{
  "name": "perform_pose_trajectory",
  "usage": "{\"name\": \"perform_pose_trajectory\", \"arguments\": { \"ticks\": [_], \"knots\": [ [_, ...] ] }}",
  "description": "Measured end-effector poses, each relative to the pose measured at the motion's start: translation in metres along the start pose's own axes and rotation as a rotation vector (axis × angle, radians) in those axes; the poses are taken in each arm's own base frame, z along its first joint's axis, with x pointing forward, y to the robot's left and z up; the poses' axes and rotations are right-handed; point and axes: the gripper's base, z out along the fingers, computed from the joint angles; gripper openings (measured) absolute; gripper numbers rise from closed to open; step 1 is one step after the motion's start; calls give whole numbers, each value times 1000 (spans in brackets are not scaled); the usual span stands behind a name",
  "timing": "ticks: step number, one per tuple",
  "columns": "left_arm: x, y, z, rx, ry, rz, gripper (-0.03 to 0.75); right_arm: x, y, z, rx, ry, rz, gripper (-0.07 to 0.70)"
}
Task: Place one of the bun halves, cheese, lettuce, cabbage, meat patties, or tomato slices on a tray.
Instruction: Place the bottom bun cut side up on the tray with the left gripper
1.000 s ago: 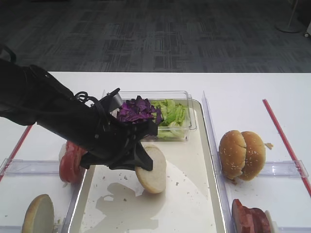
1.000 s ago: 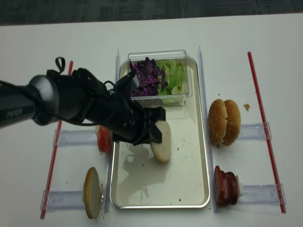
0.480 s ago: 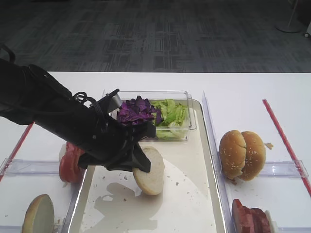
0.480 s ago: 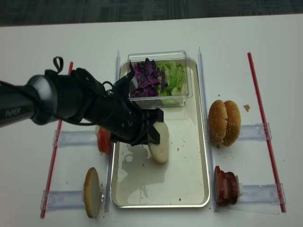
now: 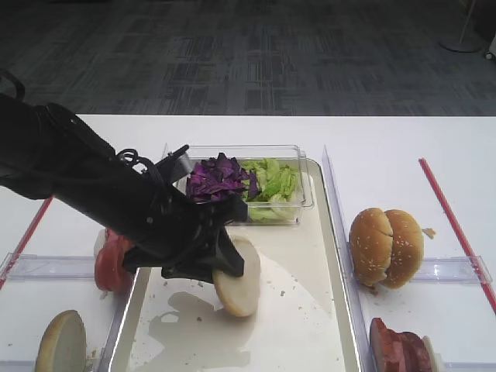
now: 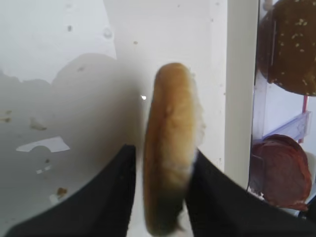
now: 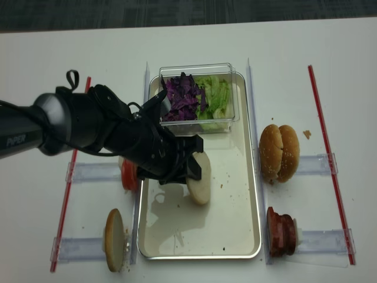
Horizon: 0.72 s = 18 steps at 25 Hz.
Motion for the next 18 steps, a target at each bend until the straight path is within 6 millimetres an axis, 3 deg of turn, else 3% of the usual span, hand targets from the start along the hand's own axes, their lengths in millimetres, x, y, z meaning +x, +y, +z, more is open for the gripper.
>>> {"name": "perform_pose_trajectory", "arguments": {
  "ticks": [18],
  "knots": [
    [-2, 11, -6, -40, 27, -28, 239, 0, 0, 0, 0, 0, 0, 319]
  ]
}}
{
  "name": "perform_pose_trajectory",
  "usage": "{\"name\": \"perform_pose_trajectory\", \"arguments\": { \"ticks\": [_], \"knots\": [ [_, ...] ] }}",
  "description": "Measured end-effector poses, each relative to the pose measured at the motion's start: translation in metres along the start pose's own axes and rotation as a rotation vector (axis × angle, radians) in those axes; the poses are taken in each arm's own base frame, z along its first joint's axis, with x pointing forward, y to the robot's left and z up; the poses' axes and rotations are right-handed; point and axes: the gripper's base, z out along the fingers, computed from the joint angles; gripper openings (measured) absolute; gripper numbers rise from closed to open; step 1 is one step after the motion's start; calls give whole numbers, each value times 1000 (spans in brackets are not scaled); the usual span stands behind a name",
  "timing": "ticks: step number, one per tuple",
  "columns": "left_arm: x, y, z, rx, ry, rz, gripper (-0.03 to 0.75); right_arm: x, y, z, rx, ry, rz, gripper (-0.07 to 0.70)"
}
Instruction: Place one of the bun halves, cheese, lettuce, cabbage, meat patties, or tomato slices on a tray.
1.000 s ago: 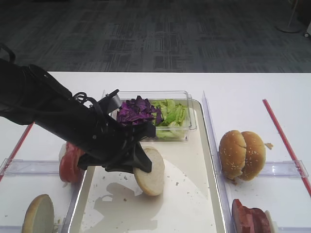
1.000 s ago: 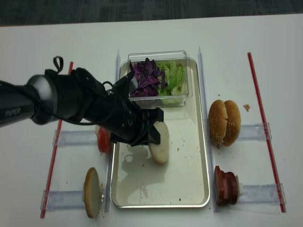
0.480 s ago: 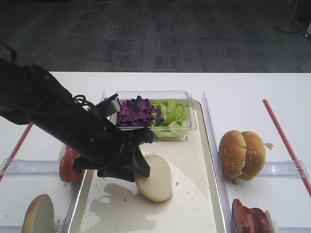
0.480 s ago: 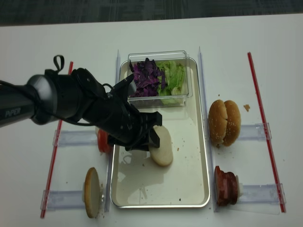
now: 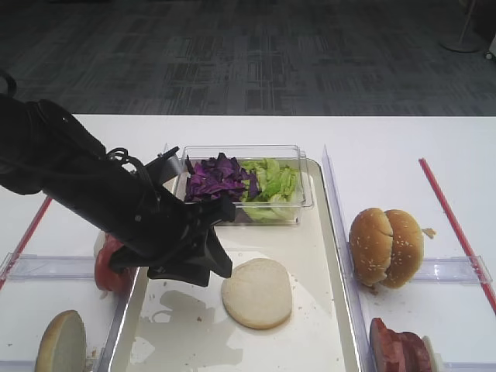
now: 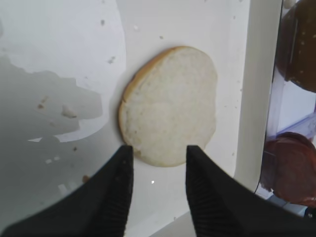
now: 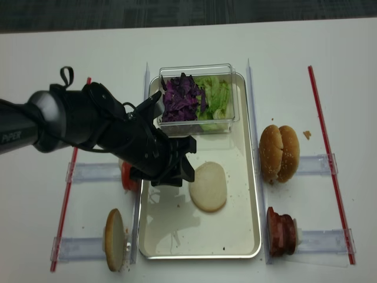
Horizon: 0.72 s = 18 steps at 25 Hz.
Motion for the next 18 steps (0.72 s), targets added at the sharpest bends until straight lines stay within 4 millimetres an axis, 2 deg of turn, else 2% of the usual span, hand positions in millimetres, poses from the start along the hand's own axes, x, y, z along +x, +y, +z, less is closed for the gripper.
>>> {"name": "perform_pose_trajectory", "arguments": {
  "ticks": [12, 18],
  "knots": [
    [4, -13, -21, 20, -45, 34, 240, 0, 0, 0, 0, 0, 0, 319],
    [9, -27, -43, 58, -97, 52, 242, 0, 0, 0, 0, 0, 0, 319]
  ]
}}
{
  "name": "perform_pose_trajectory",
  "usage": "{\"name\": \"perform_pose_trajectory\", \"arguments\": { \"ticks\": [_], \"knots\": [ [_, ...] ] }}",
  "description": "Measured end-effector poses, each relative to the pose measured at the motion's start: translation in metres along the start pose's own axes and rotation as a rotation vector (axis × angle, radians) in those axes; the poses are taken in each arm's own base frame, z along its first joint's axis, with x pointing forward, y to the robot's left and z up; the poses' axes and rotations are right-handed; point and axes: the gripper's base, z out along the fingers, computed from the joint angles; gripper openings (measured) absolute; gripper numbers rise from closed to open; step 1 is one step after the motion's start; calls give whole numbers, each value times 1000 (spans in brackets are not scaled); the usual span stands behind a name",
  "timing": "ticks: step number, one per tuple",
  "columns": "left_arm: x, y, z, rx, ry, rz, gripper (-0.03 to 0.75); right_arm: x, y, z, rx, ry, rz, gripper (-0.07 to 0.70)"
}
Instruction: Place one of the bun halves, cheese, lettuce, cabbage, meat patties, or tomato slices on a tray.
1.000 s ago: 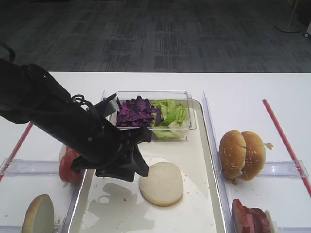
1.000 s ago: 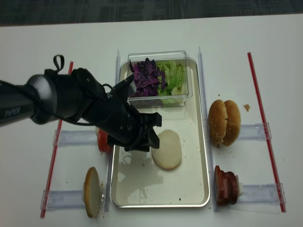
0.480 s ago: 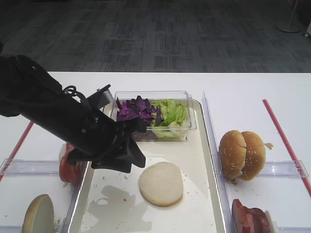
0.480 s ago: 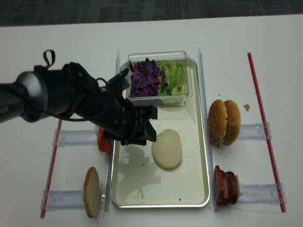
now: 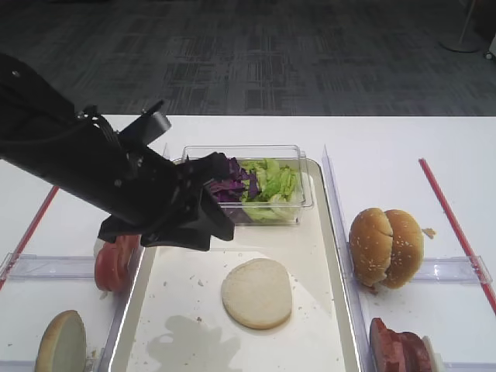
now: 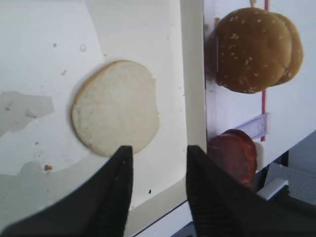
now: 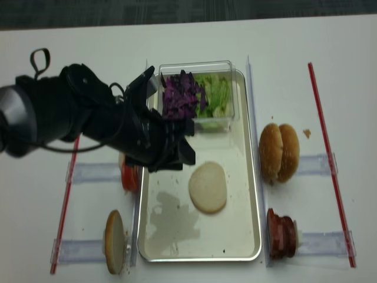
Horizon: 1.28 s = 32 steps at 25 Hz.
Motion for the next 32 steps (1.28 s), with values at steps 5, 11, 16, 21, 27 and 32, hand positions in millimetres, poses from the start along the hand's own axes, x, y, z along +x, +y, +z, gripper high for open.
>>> {"name": "perform_pose_trajectory", "arguments": {
  "ticks": [5, 11, 16, 21, 27, 32],
  "knots": [
    [5, -15, -21, 38, -47, 13, 242, 0, 0, 0, 0, 0, 0, 319],
    [7, -37, -47, 98, -79, 50, 242, 0, 0, 0, 0, 0, 0, 319],
    [3, -59, -70, 132, -111, 84, 242, 0, 0, 0, 0, 0, 0, 319],
    [1, -73, -87, 104, -119, 118, 242, 0, 0, 0, 0, 0, 0, 319],
    [-6, -89, -104, 106, -145, 139, 242, 0, 0, 0, 0, 0, 0, 319],
    [-11, -102, -119, 98, -174, 163, 242, 0, 0, 0, 0, 0, 0, 319]
  ]
}}
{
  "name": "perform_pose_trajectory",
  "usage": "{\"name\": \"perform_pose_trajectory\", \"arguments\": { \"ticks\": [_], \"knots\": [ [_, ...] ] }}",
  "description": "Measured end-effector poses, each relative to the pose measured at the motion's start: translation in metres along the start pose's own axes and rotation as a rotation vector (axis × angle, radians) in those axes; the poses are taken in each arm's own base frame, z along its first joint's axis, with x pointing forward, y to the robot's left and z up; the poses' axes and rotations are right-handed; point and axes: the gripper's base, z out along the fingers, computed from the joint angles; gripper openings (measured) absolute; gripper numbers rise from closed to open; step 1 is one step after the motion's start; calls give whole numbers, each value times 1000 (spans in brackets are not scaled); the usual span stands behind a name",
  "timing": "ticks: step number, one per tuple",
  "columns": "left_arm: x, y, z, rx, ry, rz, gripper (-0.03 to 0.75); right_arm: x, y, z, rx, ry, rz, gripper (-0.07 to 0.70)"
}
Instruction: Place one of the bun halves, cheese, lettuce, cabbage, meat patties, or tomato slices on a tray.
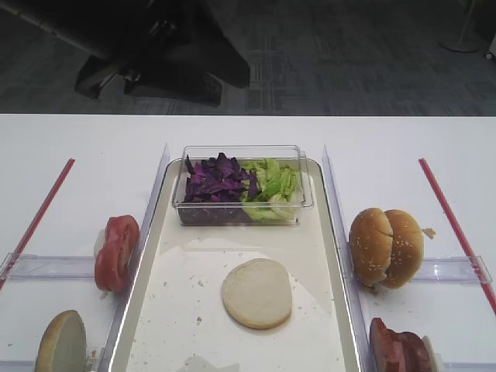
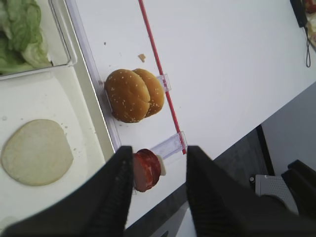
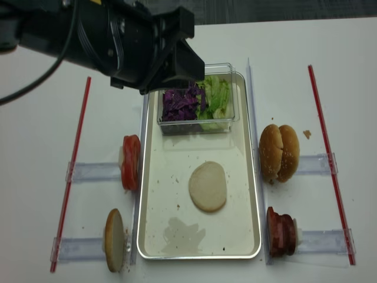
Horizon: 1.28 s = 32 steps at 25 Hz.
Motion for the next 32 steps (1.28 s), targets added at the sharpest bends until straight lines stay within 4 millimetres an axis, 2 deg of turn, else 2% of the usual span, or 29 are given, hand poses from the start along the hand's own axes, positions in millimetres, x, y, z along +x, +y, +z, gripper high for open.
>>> {"name": "perform_pose_trajectory", "arguments": {
  "ticks": [4, 11, 16, 19, 25, 32],
  "knots": [
    [-1, -2, -3, -19, 7, 8, 242, 0, 0, 0, 0, 0, 0, 319],
    [3, 21, -7, -275, 55, 14, 242, 0, 0, 0, 0, 0, 0, 319],
    [4, 30, -10, -373, 69, 19, 244, 0, 0, 0, 0, 0, 0, 319],
    [5, 36, -13, -448, 77, 27, 280, 0, 0, 0, 0, 0, 0, 319],
    [5, 50, -21, -629, 86, 9, 421, 0, 0, 0, 0, 0, 0, 319],
    [4, 58, -28, -741, 89, 40, 477, 0, 0, 0, 0, 0, 0, 319]
  ]
}}
